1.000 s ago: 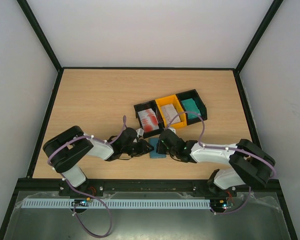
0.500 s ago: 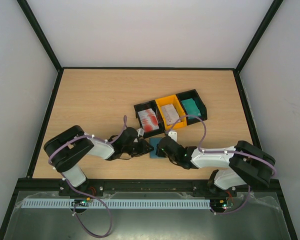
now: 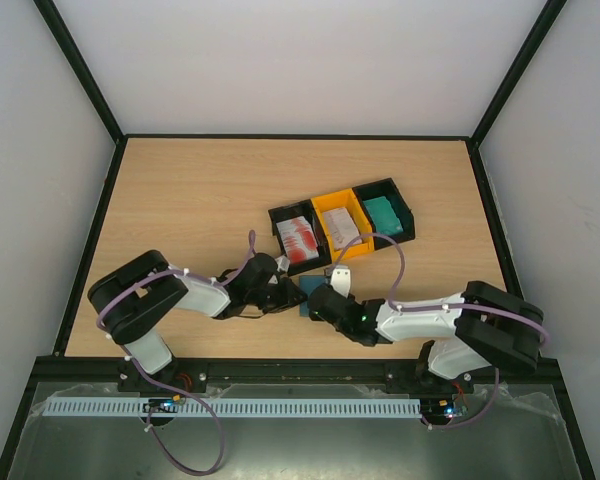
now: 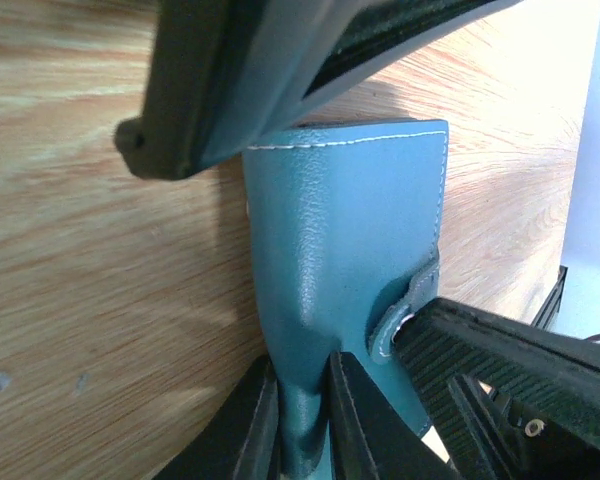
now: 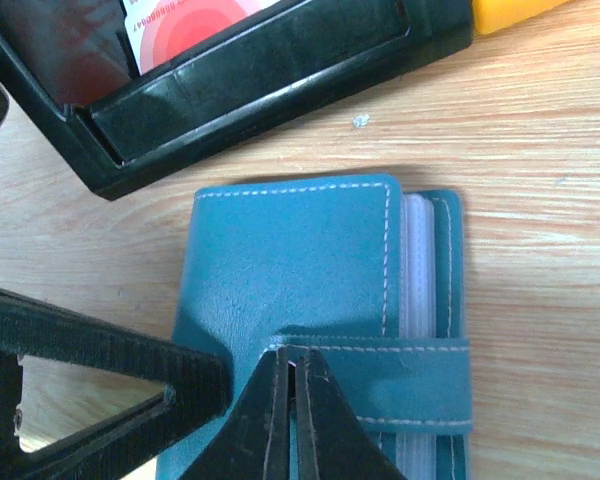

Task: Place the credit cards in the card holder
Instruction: Reset both arms

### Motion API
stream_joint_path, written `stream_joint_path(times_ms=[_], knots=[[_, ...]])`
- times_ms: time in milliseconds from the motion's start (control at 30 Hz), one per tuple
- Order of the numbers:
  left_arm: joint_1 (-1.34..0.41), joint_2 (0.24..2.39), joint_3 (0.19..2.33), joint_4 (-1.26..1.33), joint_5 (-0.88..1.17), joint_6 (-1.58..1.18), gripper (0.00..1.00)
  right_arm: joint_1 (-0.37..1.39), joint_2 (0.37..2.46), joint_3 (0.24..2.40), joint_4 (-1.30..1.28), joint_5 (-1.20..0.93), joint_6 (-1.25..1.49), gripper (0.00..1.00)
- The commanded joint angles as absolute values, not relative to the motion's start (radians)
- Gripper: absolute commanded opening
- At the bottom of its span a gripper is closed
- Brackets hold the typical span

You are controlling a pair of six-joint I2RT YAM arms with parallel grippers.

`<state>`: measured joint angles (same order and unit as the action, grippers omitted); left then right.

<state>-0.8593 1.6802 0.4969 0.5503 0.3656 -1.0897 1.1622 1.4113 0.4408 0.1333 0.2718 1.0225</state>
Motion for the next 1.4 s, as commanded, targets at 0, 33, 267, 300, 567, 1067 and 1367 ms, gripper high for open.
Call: stream_joint_path(times_ms=[0, 33, 267, 300, 567, 1067, 1367], knots=[[-0.878, 1.724, 0.5, 0.43, 0.261, -1.079, 0.14, 1.209, 1.442, 0.448, -0.234, 0.144, 1.034, 0.02], [-0.879, 1.705, 0.497, 0.425, 0.256, -1.074, 0.15, 1.204, 1.415, 0.479, -0.255, 0.177, 1.031, 0.02], [-0.881, 1.516, 0.502, 0.3, 0.202, -1.026, 0.27, 1.052, 1.264, 0.688, -0.323, 0.249, 0.967, 0.12], [-0.881, 1.484, 0.507, 0.267, 0.188, -1.017, 0.3, 1.041, 1.247, 0.714, -0.342, 0.257, 0.959, 0.13], [-0.868, 1.203, 0.612, -0.066, -0.014, -0.899, 0.61, 0.977, 1.063, 0.882, -0.579, 0.419, 0.916, 0.45], [-0.813, 0.705, 0.896, -0.469, -0.436, -0.572, 1.0, 0.975, 0.603, 1.055, -0.883, 0.684, 0.864, 0.87], [-0.812, 0.623, 0.968, -0.536, -0.473, -0.542, 1.0, 0.975, 0.484, 1.097, -0.923, 0.725, 0.872, 0.98]])
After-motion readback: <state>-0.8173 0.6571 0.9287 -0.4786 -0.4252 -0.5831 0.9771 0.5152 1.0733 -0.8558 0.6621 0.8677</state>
